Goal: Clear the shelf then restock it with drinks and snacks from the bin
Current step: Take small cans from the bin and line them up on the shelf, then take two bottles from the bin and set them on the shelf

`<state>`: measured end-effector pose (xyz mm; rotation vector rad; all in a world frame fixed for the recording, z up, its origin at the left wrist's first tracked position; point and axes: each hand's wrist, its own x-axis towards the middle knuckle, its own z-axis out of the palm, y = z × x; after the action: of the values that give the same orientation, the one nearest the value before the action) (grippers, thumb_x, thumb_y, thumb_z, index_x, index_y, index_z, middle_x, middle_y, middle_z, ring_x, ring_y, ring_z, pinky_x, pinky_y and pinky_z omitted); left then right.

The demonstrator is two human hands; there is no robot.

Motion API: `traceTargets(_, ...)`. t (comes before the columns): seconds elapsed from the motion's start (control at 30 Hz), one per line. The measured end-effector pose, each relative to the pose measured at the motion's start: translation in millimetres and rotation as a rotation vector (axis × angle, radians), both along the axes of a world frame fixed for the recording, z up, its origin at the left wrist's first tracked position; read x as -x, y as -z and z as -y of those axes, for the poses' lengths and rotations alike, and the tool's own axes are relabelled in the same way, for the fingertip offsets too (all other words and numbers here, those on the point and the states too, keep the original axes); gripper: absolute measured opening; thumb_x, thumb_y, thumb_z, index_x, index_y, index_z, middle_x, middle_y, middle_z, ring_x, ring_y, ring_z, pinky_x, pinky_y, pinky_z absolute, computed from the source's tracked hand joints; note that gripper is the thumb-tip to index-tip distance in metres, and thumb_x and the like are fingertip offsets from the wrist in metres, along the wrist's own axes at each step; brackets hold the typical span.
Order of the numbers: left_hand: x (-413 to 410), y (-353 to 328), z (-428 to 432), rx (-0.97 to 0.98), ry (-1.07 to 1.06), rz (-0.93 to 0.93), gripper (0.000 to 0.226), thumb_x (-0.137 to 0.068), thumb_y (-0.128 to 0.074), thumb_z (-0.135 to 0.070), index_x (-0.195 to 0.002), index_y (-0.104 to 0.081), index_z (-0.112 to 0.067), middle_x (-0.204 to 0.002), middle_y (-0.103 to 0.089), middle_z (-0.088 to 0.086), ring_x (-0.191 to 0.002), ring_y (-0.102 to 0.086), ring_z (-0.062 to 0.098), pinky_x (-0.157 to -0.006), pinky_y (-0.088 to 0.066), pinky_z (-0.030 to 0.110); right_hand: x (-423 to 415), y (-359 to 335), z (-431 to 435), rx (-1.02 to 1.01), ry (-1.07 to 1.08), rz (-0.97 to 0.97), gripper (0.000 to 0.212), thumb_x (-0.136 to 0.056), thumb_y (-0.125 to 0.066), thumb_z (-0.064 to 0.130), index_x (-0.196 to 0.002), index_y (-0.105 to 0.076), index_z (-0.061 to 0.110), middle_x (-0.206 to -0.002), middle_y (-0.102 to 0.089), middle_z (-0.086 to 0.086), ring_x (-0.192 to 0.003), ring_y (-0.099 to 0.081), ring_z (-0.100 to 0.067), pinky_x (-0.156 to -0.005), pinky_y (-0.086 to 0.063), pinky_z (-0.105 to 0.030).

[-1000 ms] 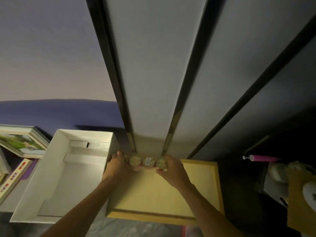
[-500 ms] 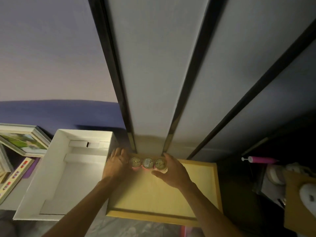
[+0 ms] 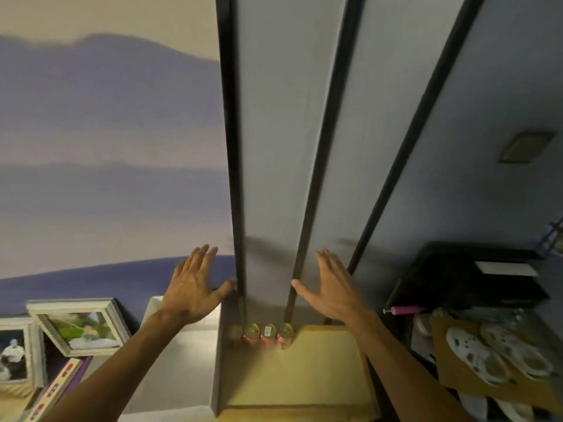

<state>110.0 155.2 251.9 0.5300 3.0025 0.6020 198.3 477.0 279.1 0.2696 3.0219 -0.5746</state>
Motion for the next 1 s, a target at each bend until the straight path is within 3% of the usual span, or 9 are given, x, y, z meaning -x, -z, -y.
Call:
traceTargets(0.2, -35, -94, 25, -0.016, 0.019, -0.111, 0.108, -0.083, -0.017, -0.095, -0.167, -0.017, -0.026, -0.175, -0.017, 0.003, -0.162, -0.014, 0.026, -0.130, -0.015, 0.053, -38, -99, 34, -0.044, 0.011, -0.087, 0.112, -0.089, -0.041, 0.090, -0.170, -0.006, 0.020, -0.178, -0.002, -0.004, -0.163, -0.008, -0.027, -0.128, -0.020, -0.049)
traceTargets(0.37, -87, -138, 61, -0.017, -0.052, -0.188, 0.107, -0.083, -0.017, -0.093, -0.166, -0.022, -0.025, -0.172, -0.026, 0.004, -0.157, -0.028, 0.029, -0.128, -0.024, 0.054, -68, -136, 62, -0.034, -0.034, -0.166, 0.110, -0.089, -0.043, 0.089, -0.169, -0.014, 0.020, -0.177, -0.011, -0.003, -0.162, -0.016, -0.025, -0.125, -0.031, -0.048)
traceTargets(0.67, -219, -165, 170, 0.016, -0.306, -0.259, 0.103, -0.086, -0.023, -0.092, -0.165, -0.026, -0.025, -0.170, -0.031, 0.006, -0.153, -0.035, 0.029, -0.125, -0.030, 0.056, -108, -163, 166, -0.028, -0.323, -0.254, 0.106, -0.091, -0.045, 0.084, -0.168, -0.017, 0.018, -0.177, -0.015, -0.004, -0.161, -0.021, -0.025, -0.124, -0.033, -0.047)
traceTargets(0.83, -292, -169, 260, 0.028, -0.518, -0.255, 0.099, -0.088, -0.030, -0.092, -0.163, -0.028, -0.027, -0.168, -0.033, 0.007, -0.150, -0.039, 0.031, -0.121, -0.035, 0.059, -122, -163, 265, 0.015, -0.493, -0.260, 0.108, -0.089, -0.043, 0.088, -0.168, -0.017, 0.019, -0.177, -0.016, -0.002, -0.160, -0.023, -0.023, -0.123, -0.034, -0.046)
traceTargets(1.0, -359, -164, 355, 0.030, -0.690, -0.245, 0.104, -0.084, -0.023, -0.096, -0.160, -0.034, -0.025, -0.166, -0.039, 0.008, -0.145, -0.045, 0.031, -0.118, -0.040, 0.055, -139, -157, 383, 0.053, -0.700, -0.184, 0.106, -0.093, -0.049, 0.081, -0.169, -0.010, 0.017, -0.177, -0.010, -0.005, -0.161, -0.019, -0.028, -0.127, -0.028, -0.047)
